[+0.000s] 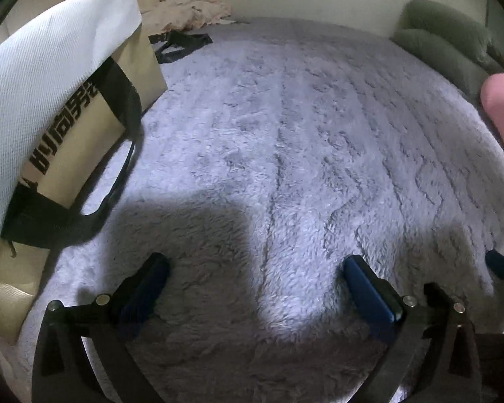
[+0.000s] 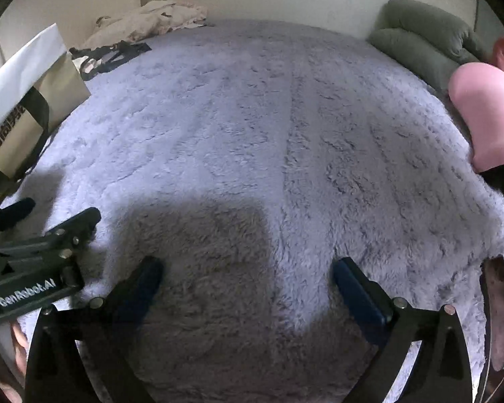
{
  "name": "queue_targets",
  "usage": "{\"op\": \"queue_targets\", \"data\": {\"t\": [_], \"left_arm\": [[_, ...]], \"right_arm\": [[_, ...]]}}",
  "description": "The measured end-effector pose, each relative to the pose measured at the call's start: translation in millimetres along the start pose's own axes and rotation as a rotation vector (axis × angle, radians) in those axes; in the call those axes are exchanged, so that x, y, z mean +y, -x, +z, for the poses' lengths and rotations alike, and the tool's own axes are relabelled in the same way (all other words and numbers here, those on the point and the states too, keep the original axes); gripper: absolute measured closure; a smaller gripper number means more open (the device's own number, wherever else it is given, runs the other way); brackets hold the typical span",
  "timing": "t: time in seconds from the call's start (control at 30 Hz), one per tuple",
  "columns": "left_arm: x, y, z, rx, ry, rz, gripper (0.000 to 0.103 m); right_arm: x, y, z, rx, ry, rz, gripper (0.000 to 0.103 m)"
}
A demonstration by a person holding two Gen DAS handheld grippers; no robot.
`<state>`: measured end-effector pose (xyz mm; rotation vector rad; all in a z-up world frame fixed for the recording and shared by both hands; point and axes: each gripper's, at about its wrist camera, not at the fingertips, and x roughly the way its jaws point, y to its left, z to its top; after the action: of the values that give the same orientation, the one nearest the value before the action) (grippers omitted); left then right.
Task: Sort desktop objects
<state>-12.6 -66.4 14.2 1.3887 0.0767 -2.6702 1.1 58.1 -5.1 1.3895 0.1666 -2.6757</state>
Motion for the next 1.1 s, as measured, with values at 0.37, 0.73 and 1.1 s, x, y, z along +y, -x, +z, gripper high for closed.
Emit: {"op": "queue_targets", "data": {"t": [0.37, 0.73, 1.1], "left_arm": [[2.7, 0.2, -6.3, -0.013, 0.007, -0.003, 0.0], [2.2, 0.7, -7.1, -0.013, 0.007, -0.004, 0.0], [0.3, 0.2, -4.2, -0.013, 0.008, -0.004, 0.0]], "right_arm": [[3.8, 0.2, -7.7, 0.006, -0.008, 0.019, 0.0], [4.9, 3.8, -6.6, 0.006, -0.008, 0.02, 0.0], [4.7, 1.8, -5.1, 0.006, -0.007, 0.02, 0.0]]}}
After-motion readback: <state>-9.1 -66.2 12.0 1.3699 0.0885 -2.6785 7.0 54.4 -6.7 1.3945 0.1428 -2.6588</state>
